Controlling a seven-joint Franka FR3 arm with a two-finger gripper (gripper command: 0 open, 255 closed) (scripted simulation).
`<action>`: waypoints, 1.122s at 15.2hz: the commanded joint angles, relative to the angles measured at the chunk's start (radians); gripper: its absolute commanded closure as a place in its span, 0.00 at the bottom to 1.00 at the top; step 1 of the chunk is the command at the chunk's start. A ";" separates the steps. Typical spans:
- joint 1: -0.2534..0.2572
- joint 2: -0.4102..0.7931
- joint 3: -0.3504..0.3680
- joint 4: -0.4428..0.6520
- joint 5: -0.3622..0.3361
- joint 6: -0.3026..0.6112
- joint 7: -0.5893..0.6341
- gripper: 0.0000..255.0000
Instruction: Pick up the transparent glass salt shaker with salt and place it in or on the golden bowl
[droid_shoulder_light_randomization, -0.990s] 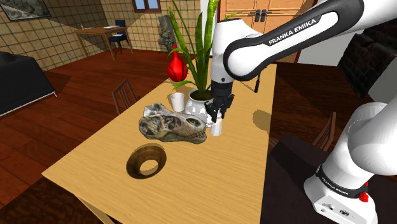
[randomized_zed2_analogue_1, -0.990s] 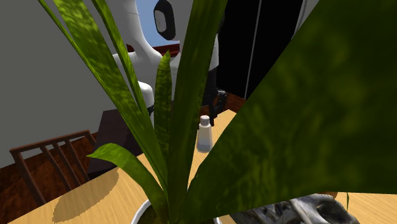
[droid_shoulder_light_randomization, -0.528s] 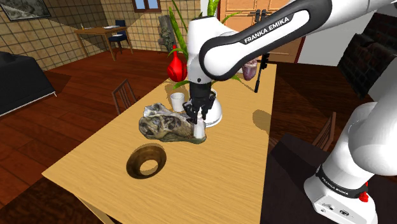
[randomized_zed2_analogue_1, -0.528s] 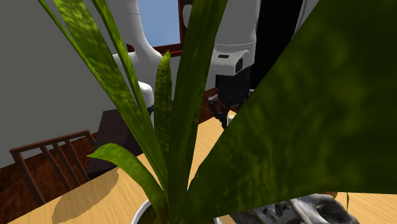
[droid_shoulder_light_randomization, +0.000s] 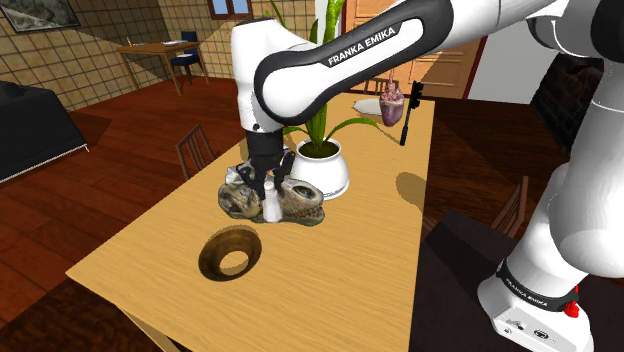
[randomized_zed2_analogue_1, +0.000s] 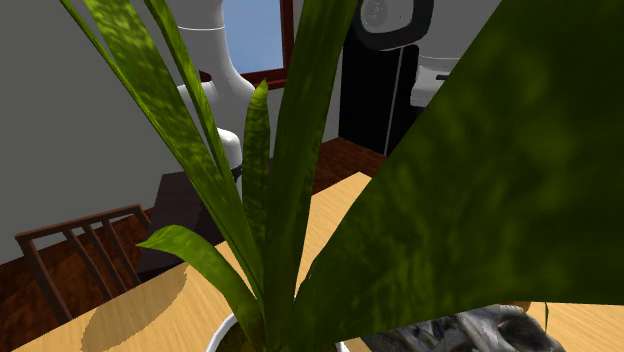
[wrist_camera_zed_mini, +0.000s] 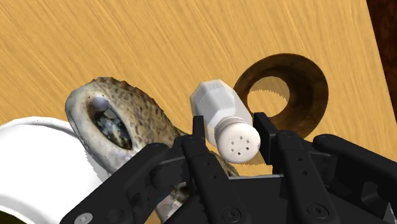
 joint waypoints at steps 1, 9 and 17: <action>0.023 0.070 0.007 0.091 -0.031 -0.024 0.040 1.00; 0.184 0.433 0.003 0.649 -0.160 -0.234 0.165 1.00; 0.177 0.440 -0.004 0.553 -0.163 -0.131 0.168 1.00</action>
